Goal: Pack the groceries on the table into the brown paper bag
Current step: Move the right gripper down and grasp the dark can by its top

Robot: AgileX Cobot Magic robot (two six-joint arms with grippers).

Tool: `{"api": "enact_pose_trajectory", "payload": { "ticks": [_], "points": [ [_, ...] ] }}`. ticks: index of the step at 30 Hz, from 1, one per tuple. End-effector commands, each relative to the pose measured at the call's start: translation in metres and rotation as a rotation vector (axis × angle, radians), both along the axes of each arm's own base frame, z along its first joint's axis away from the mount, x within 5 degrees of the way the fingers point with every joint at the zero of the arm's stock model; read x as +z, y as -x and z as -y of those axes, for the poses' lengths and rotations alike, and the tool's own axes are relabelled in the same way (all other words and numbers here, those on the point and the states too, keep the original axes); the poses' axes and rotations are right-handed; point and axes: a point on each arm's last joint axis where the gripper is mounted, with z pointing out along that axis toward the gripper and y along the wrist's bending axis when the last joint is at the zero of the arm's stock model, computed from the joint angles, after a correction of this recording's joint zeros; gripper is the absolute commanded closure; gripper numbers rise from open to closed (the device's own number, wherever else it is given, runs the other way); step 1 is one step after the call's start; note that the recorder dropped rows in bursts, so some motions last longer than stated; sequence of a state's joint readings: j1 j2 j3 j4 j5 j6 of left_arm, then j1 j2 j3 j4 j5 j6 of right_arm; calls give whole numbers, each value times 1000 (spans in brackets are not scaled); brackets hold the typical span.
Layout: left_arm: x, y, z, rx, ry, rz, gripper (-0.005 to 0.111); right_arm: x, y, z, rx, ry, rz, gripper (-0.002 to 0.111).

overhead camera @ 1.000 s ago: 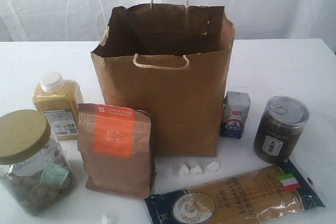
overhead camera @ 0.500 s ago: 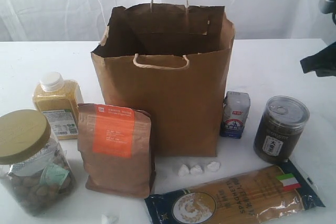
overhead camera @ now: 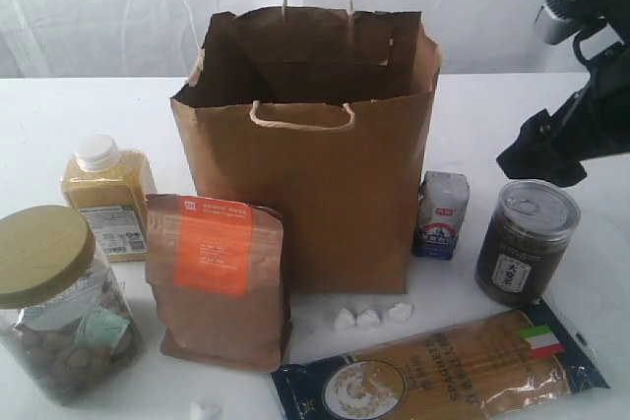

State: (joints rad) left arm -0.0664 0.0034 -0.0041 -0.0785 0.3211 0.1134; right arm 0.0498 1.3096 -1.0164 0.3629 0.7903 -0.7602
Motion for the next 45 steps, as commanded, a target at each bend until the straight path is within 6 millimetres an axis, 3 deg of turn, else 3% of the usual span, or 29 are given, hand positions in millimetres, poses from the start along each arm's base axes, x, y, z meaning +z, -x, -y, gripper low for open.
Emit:
{"api": "enact_pose_trajectory", "payload": {
  "ticks": [1,5,16,20,36,38,43,45],
  "points": [
    [-2,1,0,-6,4,-17,107,-10,-14,0,-14,5,14,19],
    [-2,1,0,-6,4,-17,107,-36,-25,0,-17,9,-69,19],
    [-2,1,0,-6,4,-17,107,-59,-30,-4,-41,-45,-164,19],
    [-2,1,0,-6,4,-17,107,-74,-34,0,-9,33,-217,19],
    [-2,1,0,-6,4,-17,107,-89,-33,-2,0,13,-326,19],
    [-2,1,0,-6,4,-17,107,-90,-32,-3,4,12,-339,27],
    [-2,1,0,-6,4,-17,107,-90,-31,-3,9,15,-348,73],
    [-2,1,0,-6,4,-17,107,-90,-29,-2,-13,6,-384,86]
  ]
}}
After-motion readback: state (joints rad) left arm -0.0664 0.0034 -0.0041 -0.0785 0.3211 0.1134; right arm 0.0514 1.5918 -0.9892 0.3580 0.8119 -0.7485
